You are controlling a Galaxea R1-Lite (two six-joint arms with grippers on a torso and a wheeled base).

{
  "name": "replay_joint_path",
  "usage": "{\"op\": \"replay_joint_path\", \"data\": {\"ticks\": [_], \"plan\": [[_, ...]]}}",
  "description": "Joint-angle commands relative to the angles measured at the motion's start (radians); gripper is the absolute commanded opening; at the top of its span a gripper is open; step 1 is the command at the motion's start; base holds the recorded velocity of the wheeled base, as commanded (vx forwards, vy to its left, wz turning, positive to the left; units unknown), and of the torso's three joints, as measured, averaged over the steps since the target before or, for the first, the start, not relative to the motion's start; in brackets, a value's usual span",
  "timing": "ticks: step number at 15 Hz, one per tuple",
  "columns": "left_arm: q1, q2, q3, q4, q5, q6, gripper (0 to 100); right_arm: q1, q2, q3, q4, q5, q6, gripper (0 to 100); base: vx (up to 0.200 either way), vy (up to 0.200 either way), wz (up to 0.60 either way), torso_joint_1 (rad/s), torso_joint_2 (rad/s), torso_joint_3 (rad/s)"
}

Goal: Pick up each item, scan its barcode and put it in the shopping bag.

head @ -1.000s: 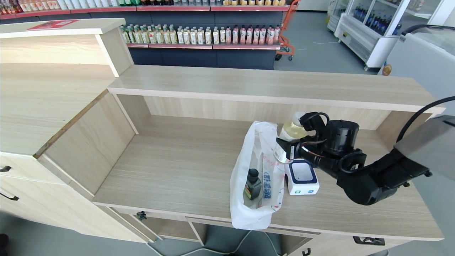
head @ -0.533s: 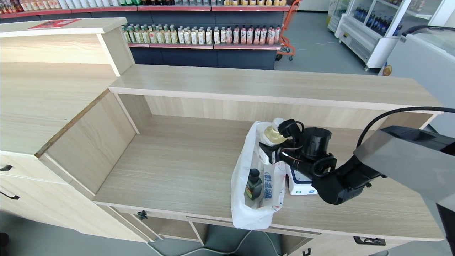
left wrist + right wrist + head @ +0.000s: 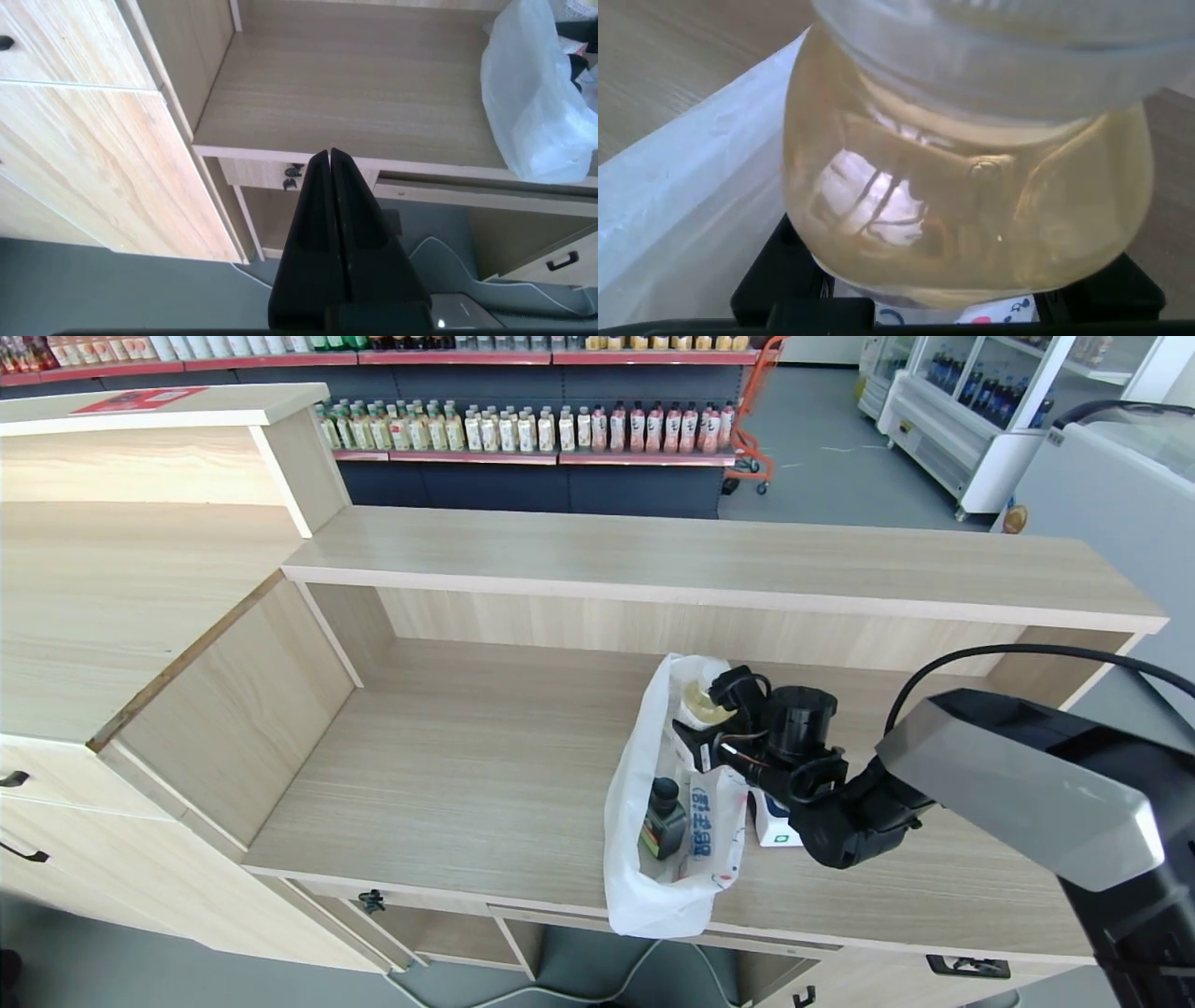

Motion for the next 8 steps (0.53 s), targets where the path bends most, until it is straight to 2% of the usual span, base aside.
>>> {"op": "replay_joint_path", "data": {"ticks": [1, 8], "plan": [[0.000, 0.000, 0.000, 0.000, 0.000, 0.000, 0, 0.001, 0.048, -0.044, 0.002, 0.001, -0.009, 0, 0.000, 0.000, 0.00, 0.000, 0.00, 0.000], [0.000, 0.000, 0.000, 0.000, 0.000, 0.000, 0, -0.004, 0.120, -0.092, -0.004, 0.029, -0.051, 0, 0.000, 0.000, 0.00, 0.000, 0.00, 0.000]]}}
